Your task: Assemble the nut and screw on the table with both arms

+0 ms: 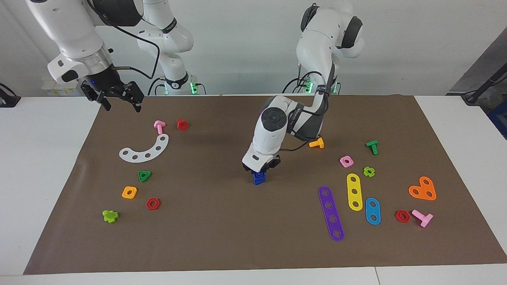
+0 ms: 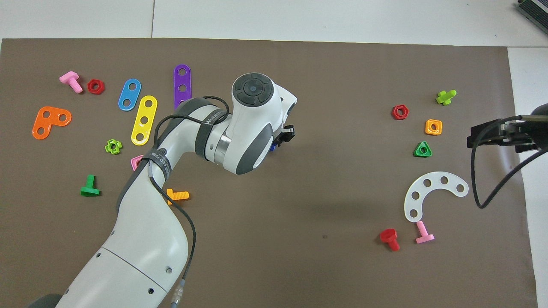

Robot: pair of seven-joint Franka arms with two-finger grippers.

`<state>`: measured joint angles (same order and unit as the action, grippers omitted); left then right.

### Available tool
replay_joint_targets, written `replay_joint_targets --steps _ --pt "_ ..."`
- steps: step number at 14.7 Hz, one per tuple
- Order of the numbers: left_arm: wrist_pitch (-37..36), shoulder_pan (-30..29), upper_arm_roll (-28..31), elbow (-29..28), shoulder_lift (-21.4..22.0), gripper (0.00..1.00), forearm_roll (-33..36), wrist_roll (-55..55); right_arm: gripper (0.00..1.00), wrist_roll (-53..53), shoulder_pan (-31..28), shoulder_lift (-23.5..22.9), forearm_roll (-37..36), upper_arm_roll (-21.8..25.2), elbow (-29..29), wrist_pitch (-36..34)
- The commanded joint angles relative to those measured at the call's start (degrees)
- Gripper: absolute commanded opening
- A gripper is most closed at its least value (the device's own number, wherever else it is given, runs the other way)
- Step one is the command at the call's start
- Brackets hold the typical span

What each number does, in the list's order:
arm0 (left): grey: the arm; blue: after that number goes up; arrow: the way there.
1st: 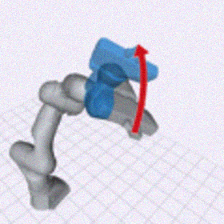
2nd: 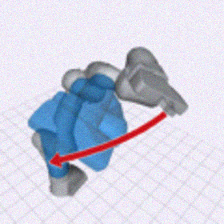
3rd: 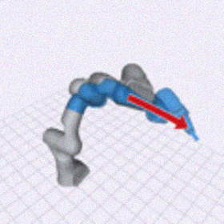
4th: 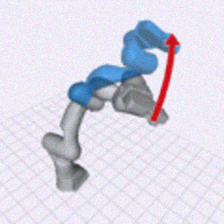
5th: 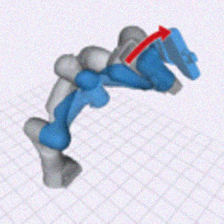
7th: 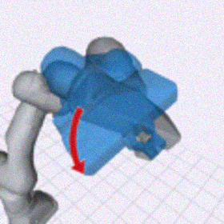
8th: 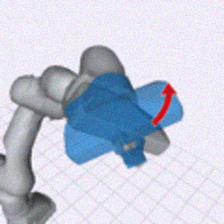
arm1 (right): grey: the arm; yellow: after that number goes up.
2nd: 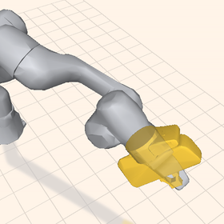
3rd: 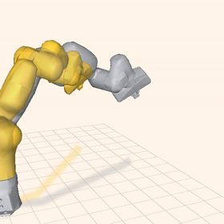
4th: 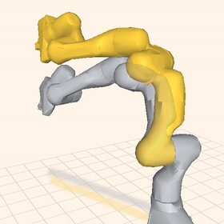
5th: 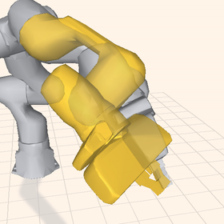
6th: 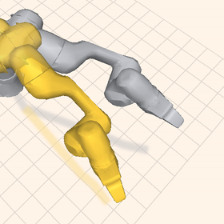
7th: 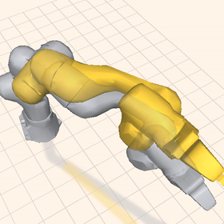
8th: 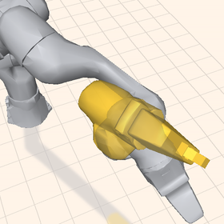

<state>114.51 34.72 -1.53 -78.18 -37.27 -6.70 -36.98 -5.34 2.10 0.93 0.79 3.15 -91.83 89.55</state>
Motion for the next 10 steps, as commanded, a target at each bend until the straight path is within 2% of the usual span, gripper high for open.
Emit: replay_joint_targets --steps 1,3,7,8,10 --pt "1.1 1.1 1.1 0.8 -0.9 0.25 1.5 -0.5 1.00 0.9 0.4 1.6 0.9 0.8 -2.2 1.6" --pt "2.3 1.2 1.1 -0.3 -0.7 0.30 1.7 -0.5 1.00 0.9 0.2 1.6 0.9 0.7 -2.3 1.6" --pt "2.4 1.1 1.2 -0.3 -0.7 0.92 3.1 -0.4 1.00 0.9 0.1 1.6 0.9 0.7 -2.4 1.5" --pt "2.3 1.1 1.1 -0.2 -0.7 1.00 4.2 -0.4 1.00 0.8 0.0 1.6 0.9 0.8 -2.4 1.5" --pt "1.1 1.1 1.1 0.2 -0.7 1.00 4.2 -0.3 1.00 0.4 0.0 1.9 0.9 0.7 -2.8 1.5"
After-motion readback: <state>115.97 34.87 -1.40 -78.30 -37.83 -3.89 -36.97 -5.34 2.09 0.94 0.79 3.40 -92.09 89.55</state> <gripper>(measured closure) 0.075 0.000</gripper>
